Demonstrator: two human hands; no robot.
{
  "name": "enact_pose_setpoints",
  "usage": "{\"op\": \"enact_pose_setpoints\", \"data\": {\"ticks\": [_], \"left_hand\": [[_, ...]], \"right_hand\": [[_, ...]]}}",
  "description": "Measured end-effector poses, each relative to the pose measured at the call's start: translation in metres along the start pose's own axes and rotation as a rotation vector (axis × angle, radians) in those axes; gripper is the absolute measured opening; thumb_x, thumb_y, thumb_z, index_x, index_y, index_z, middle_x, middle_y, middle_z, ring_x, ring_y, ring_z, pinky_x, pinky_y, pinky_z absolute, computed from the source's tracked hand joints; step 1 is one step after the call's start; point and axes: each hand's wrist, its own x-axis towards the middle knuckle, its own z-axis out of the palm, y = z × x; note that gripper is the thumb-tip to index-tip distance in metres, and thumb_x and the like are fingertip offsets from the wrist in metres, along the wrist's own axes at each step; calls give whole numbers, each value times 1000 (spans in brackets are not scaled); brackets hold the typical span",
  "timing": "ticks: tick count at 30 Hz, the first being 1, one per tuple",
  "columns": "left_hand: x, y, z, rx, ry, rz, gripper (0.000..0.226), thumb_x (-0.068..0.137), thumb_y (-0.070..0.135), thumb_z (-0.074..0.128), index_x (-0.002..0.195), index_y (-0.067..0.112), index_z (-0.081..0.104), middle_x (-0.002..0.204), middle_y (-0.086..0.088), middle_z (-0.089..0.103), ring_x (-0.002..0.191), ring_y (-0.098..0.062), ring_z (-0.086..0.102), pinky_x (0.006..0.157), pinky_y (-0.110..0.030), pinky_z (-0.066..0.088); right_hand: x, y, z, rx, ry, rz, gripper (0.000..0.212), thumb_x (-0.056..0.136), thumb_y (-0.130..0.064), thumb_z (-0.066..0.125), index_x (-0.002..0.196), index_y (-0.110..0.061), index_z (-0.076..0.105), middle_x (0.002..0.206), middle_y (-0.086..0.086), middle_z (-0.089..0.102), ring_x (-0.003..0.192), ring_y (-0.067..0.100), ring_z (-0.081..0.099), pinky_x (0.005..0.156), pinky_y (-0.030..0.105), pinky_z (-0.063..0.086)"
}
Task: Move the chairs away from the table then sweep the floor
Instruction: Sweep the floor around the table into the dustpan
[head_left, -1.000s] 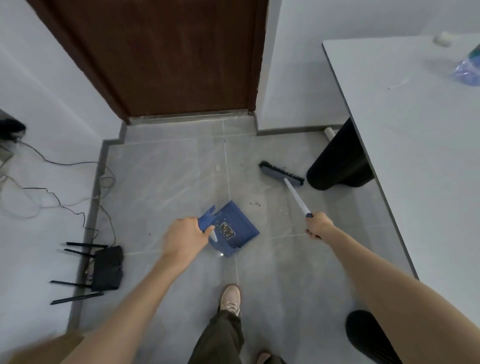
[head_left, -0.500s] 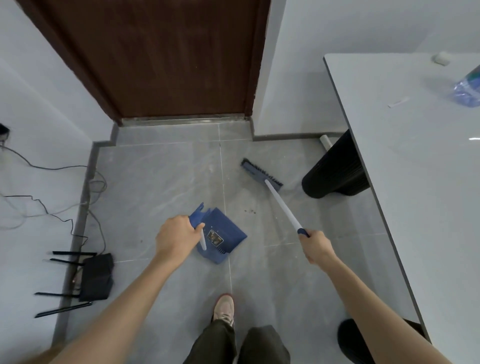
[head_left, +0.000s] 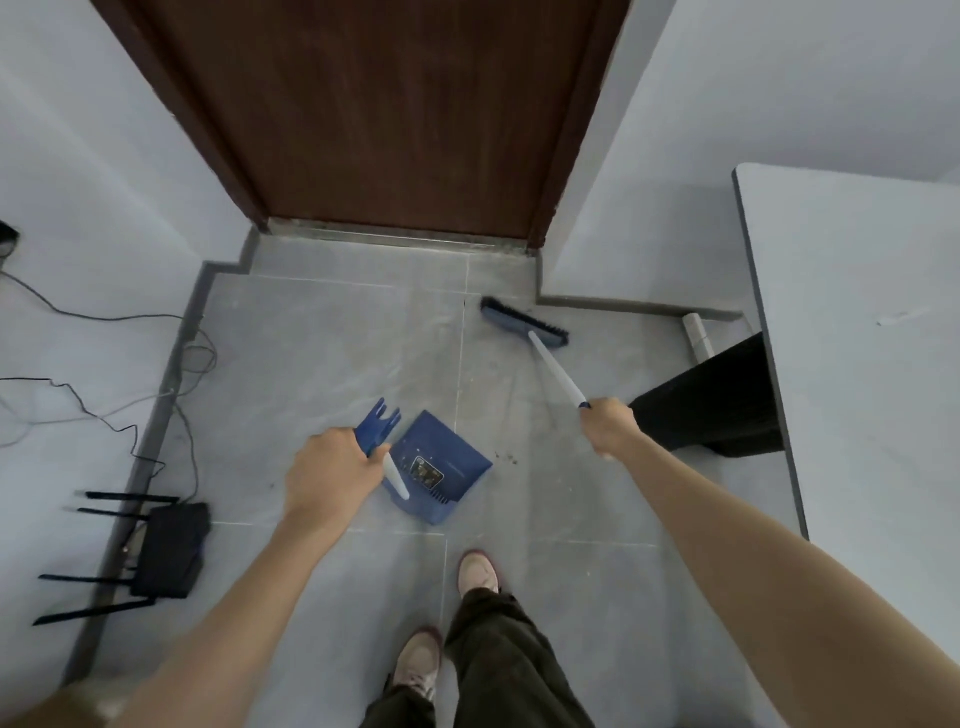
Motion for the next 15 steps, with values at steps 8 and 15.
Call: {"op": "enact_pose_setpoints", "data": {"ticks": [8, 15], "left_hand": [[33, 27, -11, 56, 8, 44, 30, 86, 38, 60, 95, 10, 68, 88, -15, 70, 83, -36, 66, 62, -29, 43], [22, 42, -17, 39, -9, 18, 28, 85, 36, 62, 81, 9, 66, 80, -14, 67, 77, -36, 63, 59, -28, 38]], "right_hand": [[-57, 26, -21, -95, -252, 23, 31, 98, -23, 39, 110, -2, 59, 61, 5, 46, 44, 18, 40, 42, 22, 29], [-113, 33, -91, 72, -384, 62, 27, 100, -25, 43, 116, -10, 59, 58, 5, 39, 36, 9, 24, 36, 18, 18]]}}
